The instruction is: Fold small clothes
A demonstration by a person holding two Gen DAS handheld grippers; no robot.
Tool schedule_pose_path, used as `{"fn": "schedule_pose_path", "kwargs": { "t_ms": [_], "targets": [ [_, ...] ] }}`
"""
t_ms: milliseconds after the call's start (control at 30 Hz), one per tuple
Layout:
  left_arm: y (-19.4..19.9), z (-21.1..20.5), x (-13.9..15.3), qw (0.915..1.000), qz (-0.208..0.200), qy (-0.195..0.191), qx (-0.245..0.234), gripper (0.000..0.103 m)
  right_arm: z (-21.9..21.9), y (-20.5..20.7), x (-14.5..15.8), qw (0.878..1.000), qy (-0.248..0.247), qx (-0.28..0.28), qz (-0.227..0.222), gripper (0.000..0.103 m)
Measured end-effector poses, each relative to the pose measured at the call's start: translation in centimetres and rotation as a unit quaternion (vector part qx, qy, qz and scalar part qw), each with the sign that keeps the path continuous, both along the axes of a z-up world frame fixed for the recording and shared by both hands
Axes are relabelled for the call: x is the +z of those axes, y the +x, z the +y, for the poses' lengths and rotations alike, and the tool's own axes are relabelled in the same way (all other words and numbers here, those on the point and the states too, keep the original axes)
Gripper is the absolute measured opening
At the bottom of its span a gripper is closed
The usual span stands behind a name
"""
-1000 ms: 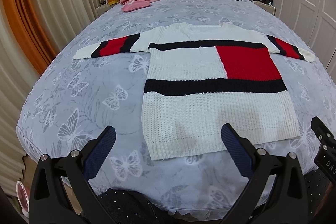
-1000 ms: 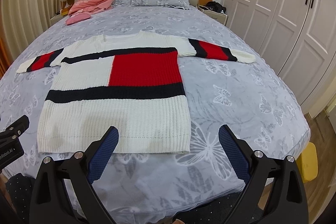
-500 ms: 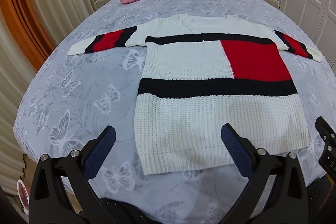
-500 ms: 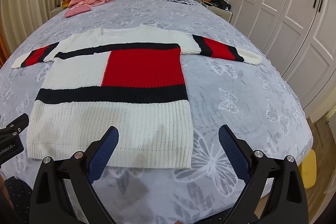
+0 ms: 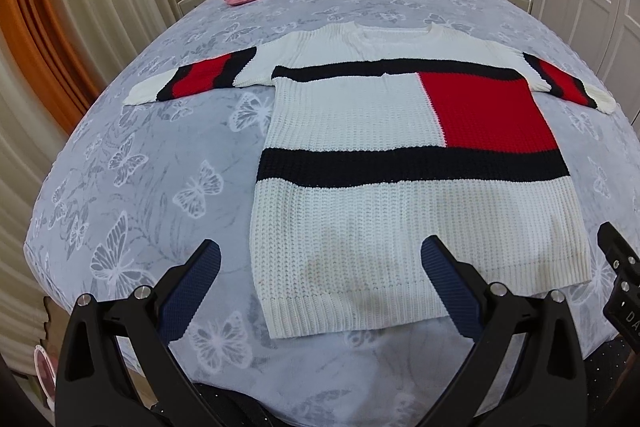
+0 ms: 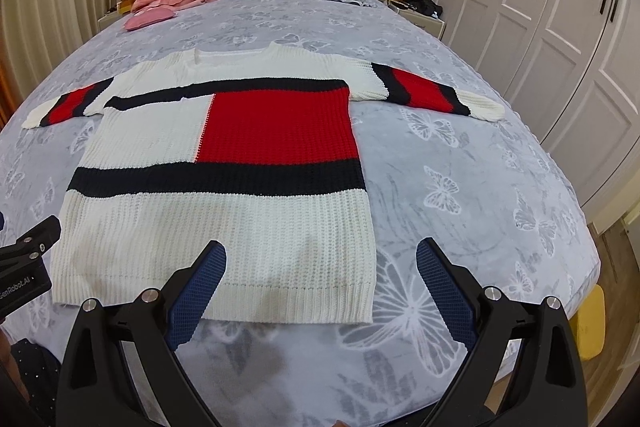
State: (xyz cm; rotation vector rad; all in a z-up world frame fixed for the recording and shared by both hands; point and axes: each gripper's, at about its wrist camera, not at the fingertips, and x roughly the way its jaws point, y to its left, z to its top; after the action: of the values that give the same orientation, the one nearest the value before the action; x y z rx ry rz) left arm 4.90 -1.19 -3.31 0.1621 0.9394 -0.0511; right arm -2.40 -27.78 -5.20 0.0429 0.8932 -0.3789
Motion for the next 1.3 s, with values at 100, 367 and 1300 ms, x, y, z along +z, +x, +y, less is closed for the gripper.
{"fn": "schedule_pose_path", "kwargs": {
  "t_ms": [100,367,1300],
  "targets": [
    [0.0,0.0,0.0,1.0000,0.000,0.000,0.000,0.098,0.0,0.0,0.0,1.000,0.000,0.001,0.000,0.094],
    [0.1,-0.2,-0.1,1.0000,0.001,0.001,-0.004,0.098,0.0,-0.1,-0.1,1.000,0.002,0.001,0.001,0.094],
    [2.5,-0.2,-1.2,0.9990,0.025,-0.035,-0.014,0.098,-6.5,2.5,-2.0,0.998,0.059,-0.007,0.003,0.094]
  ]
}}
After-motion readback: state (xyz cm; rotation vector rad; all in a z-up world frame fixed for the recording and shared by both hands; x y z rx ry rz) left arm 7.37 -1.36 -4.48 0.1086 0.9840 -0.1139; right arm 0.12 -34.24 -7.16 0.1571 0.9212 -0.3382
